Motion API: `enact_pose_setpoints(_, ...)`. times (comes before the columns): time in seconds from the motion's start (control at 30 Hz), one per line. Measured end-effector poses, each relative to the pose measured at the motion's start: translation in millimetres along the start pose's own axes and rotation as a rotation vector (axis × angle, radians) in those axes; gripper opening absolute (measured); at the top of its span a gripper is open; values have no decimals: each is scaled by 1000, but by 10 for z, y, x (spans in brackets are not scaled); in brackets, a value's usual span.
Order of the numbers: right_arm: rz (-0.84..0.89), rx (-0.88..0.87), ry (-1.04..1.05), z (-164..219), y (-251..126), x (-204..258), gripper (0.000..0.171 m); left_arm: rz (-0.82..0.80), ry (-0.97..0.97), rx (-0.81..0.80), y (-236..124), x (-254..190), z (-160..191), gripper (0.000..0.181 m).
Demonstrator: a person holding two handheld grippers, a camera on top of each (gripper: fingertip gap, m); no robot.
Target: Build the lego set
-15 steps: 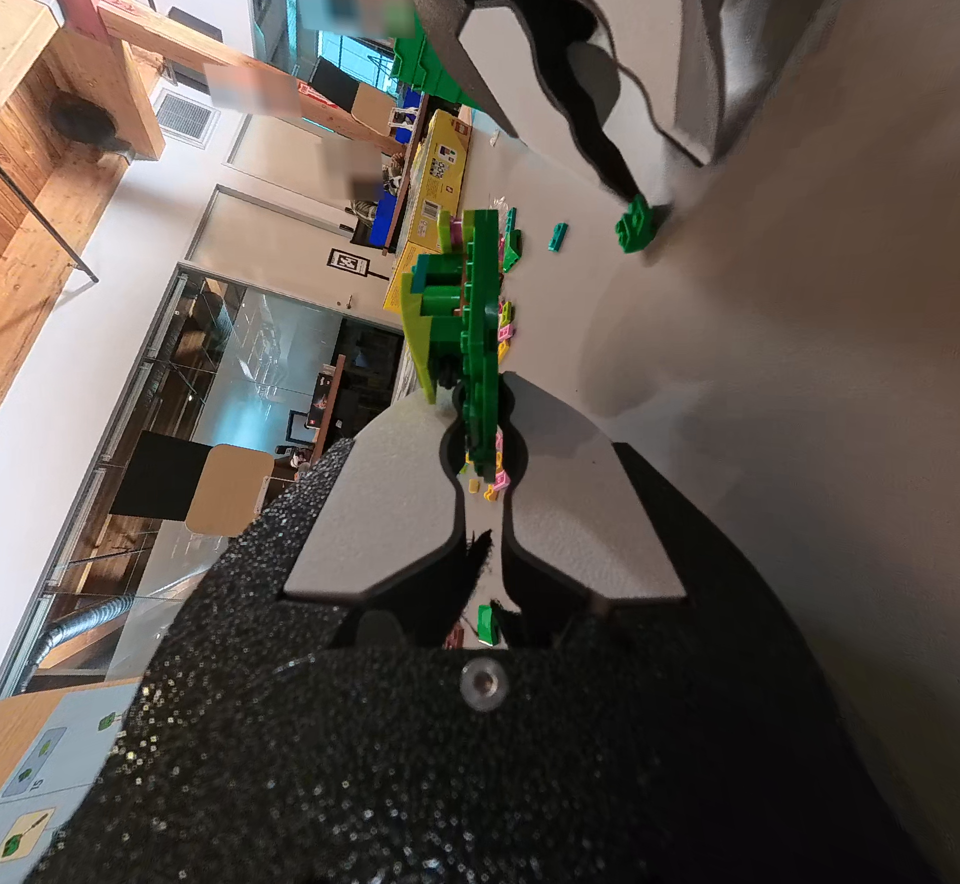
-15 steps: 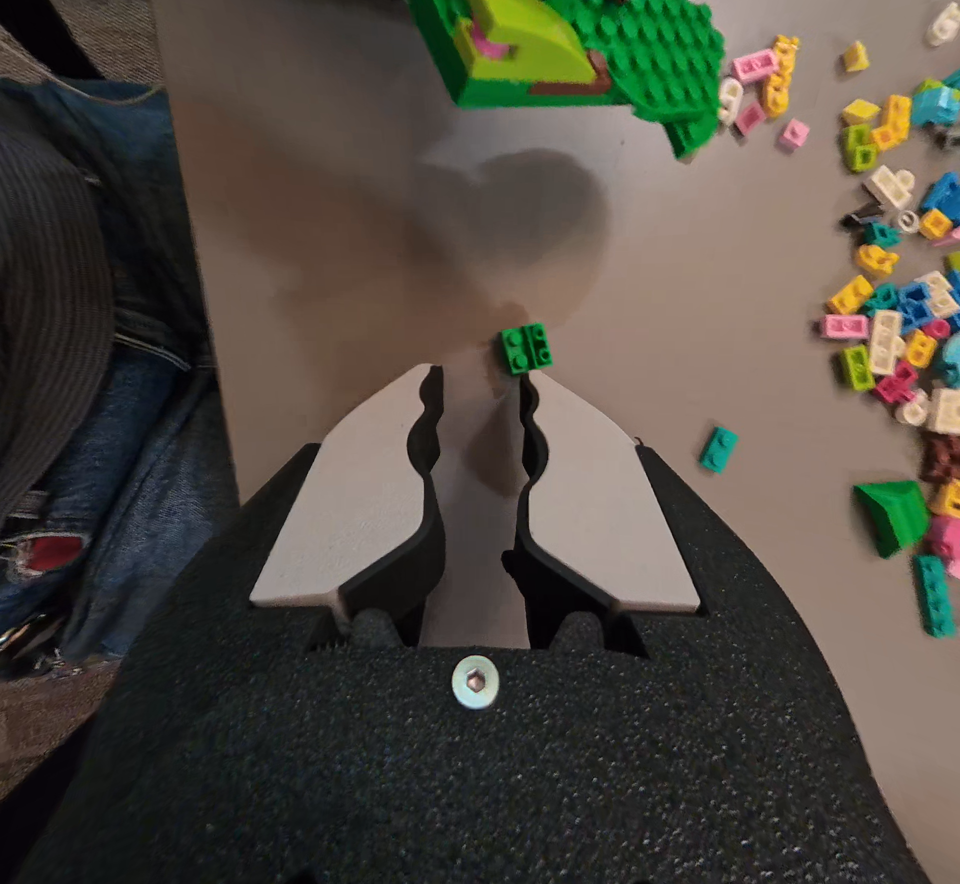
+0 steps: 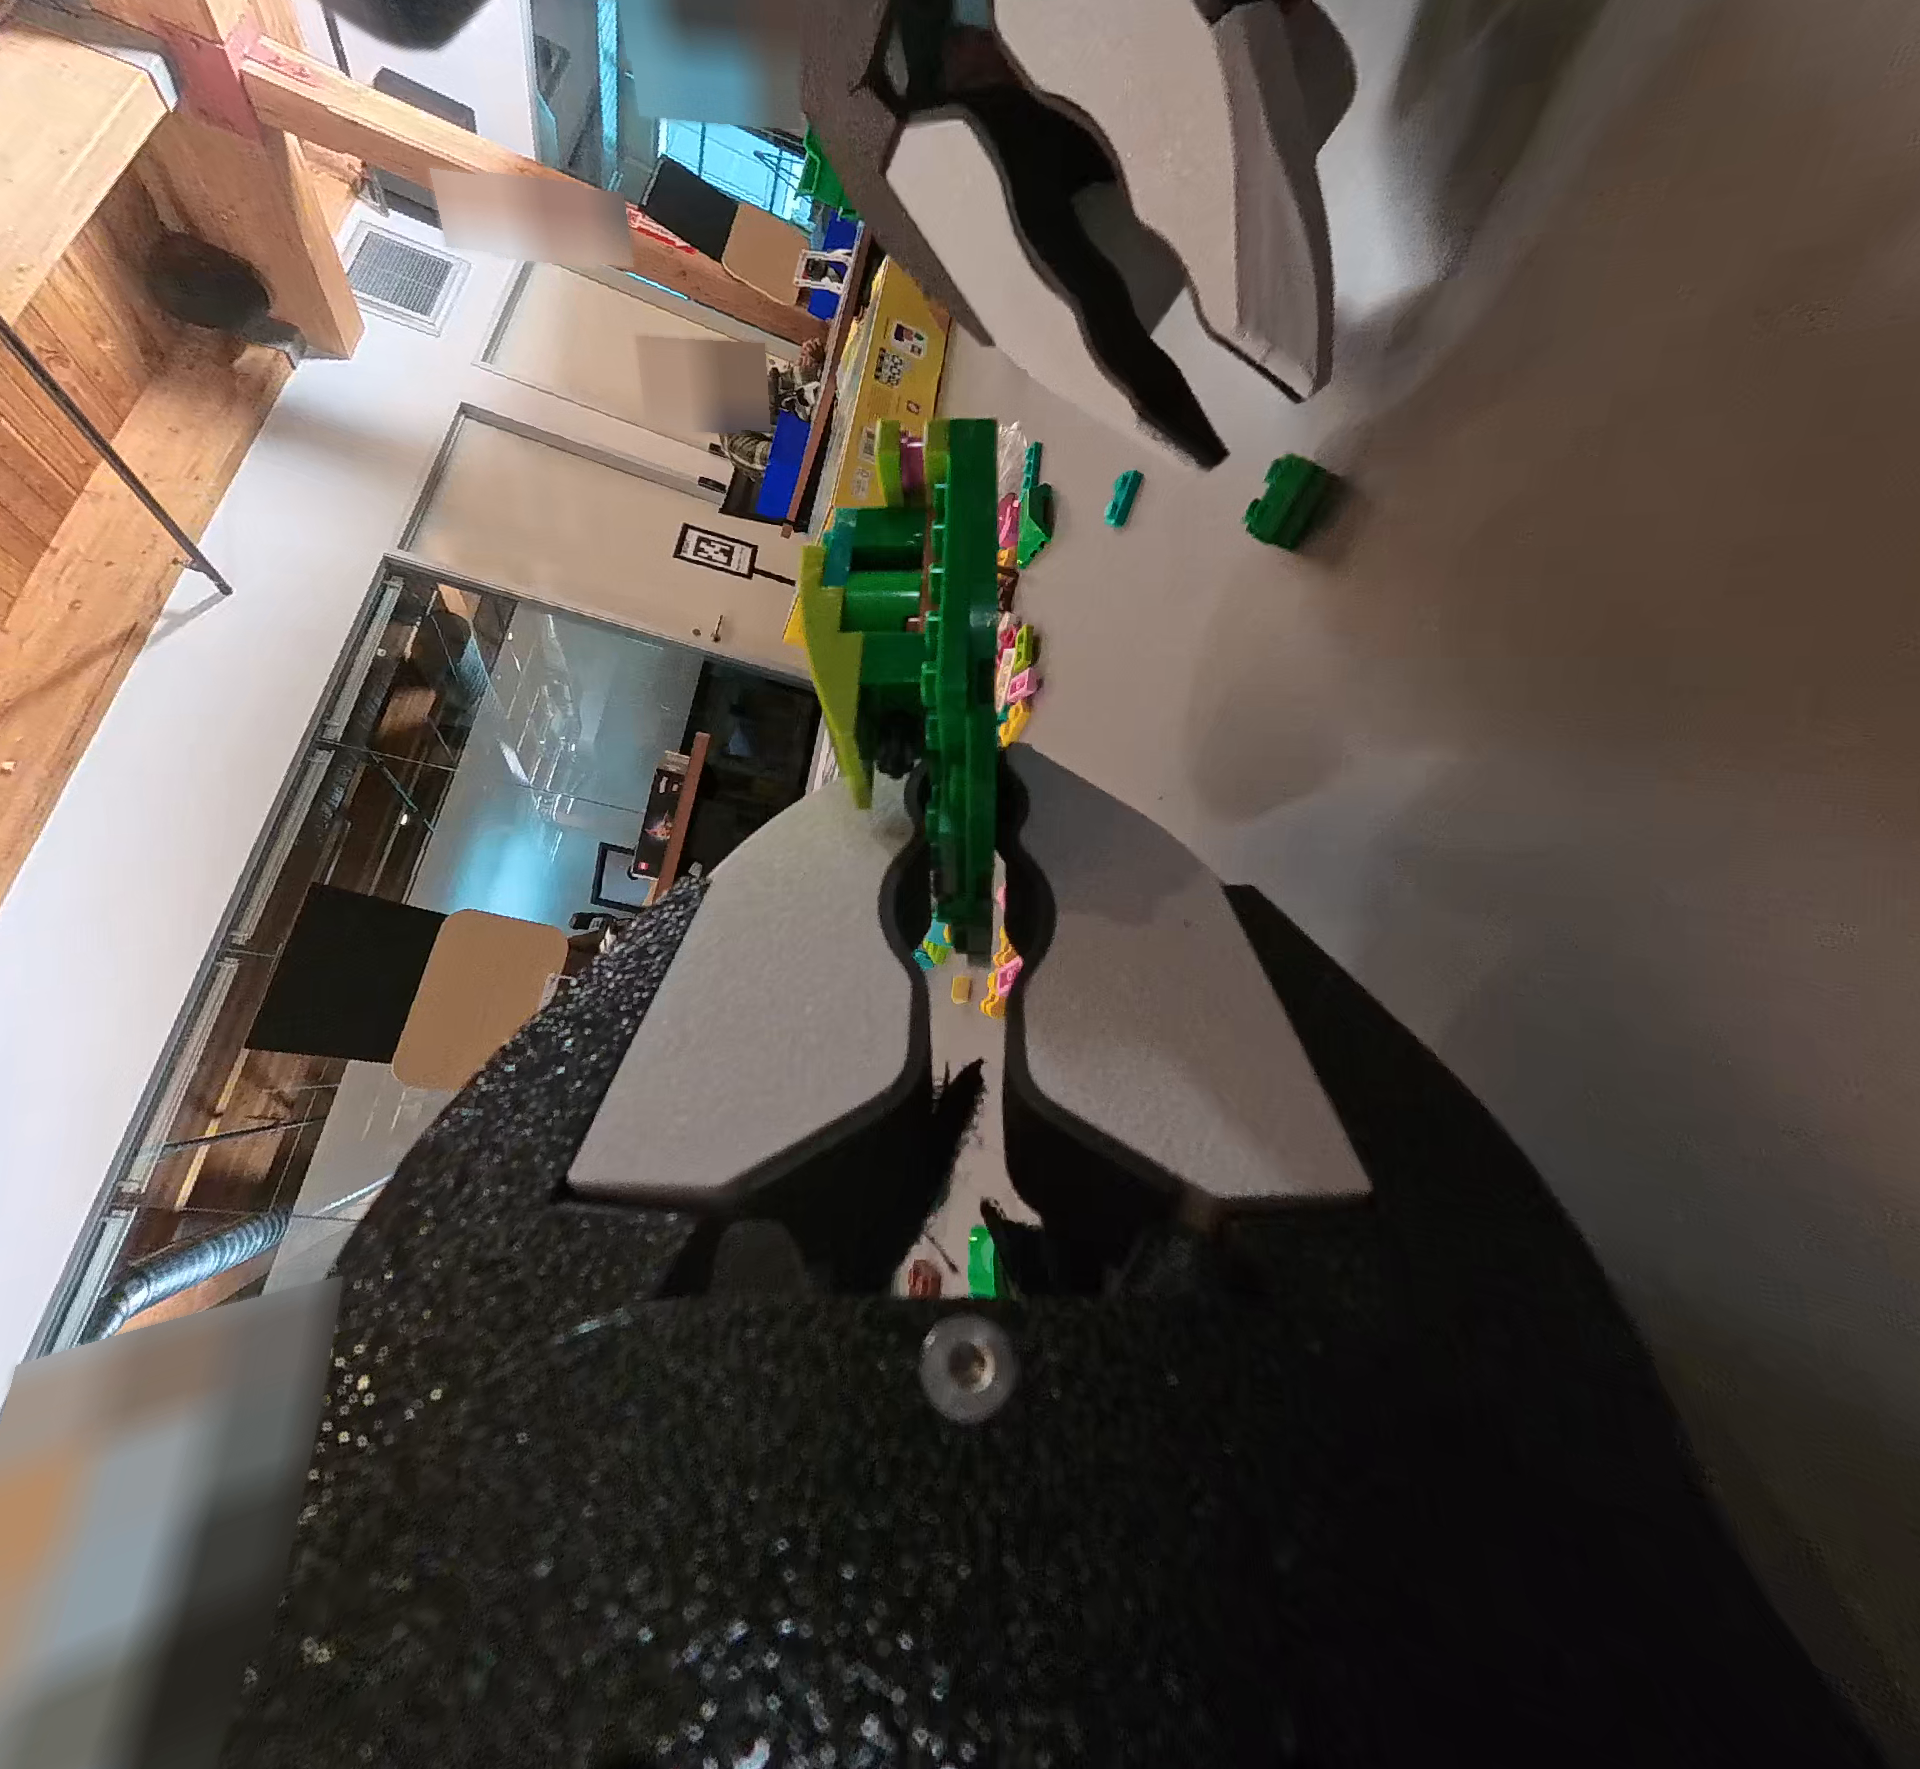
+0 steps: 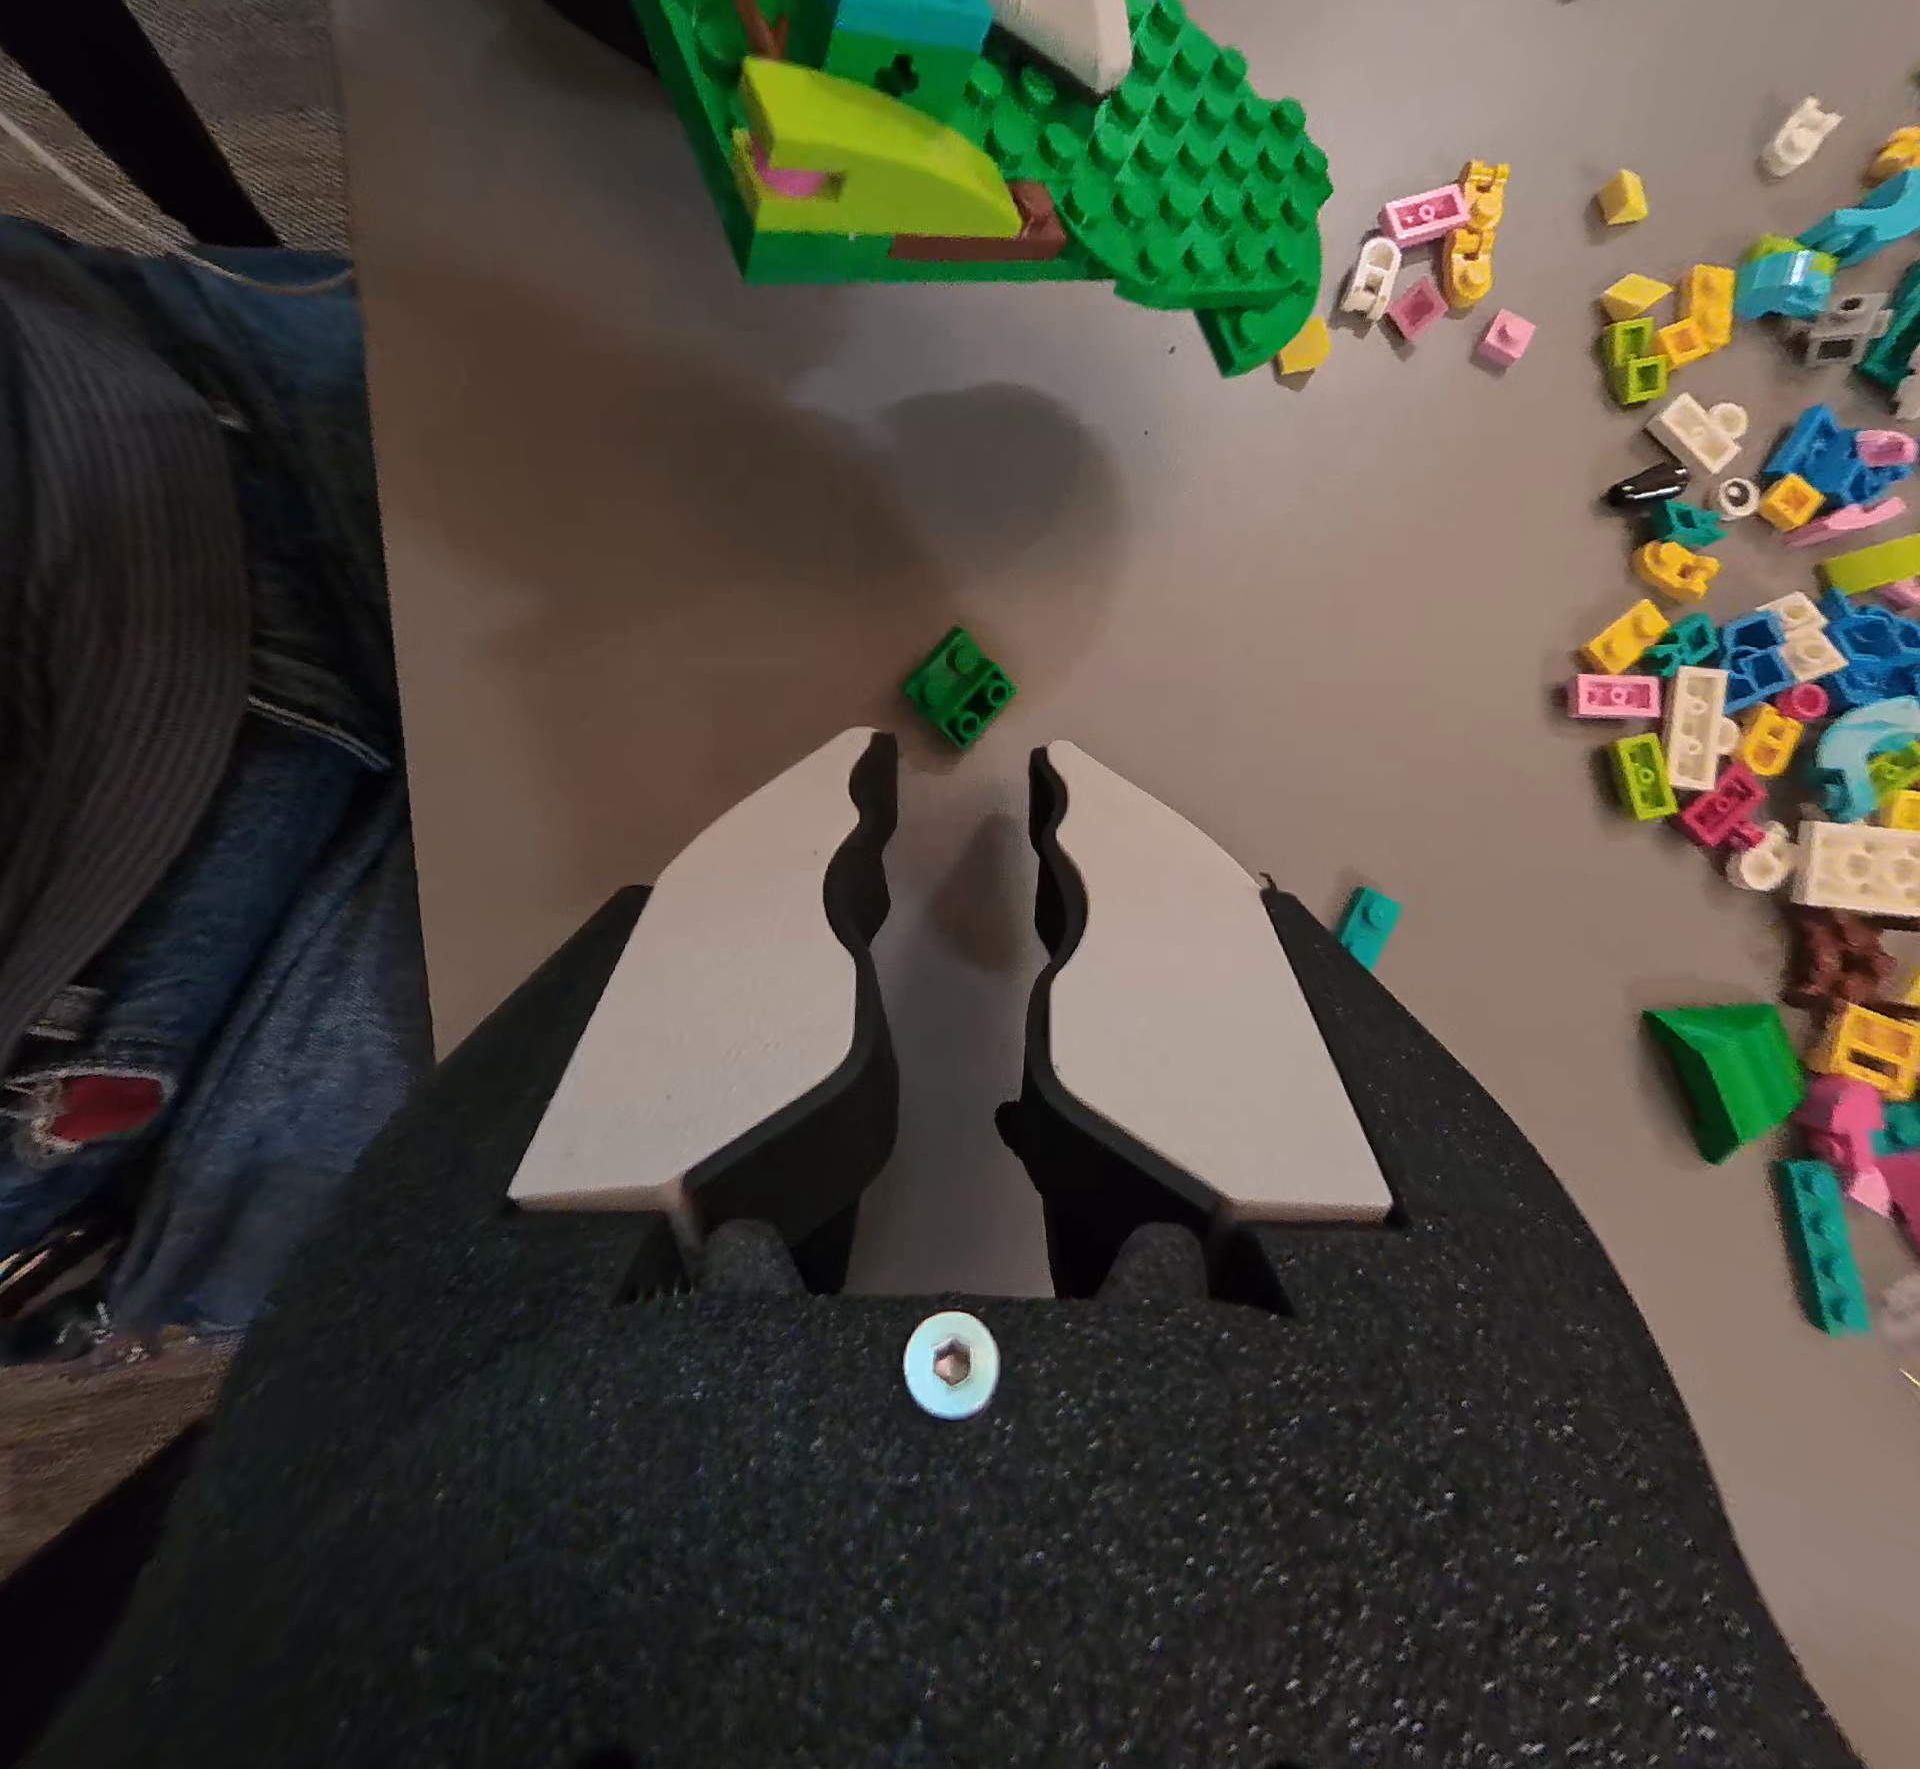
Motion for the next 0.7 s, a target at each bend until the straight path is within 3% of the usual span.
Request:
enact_pose_setpoints(0.17, -121, 3, -40, -40, 58, 60, 22, 3, -3, 1, 3, 2, 2, 8)
enact_pose_setpoints(0.5, -159, 11, -86, -67, 133, -102, 28, 11, 3, 0, 5, -8, 1, 8)
enact_pose_setpoints(0.7, -27, 7, 64, -51, 108, 8, 29, 15, -3, 5, 9, -6, 9, 8)
Point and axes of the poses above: each gripper's, where its closed fingertips meet, y out along the fingers, z out of its underside, x = y × z across the jaws, the point moved 8 cm from there along -y, back along the fingers, and after that the axes turned 12 degrees about -y, right-handed, at the moved point
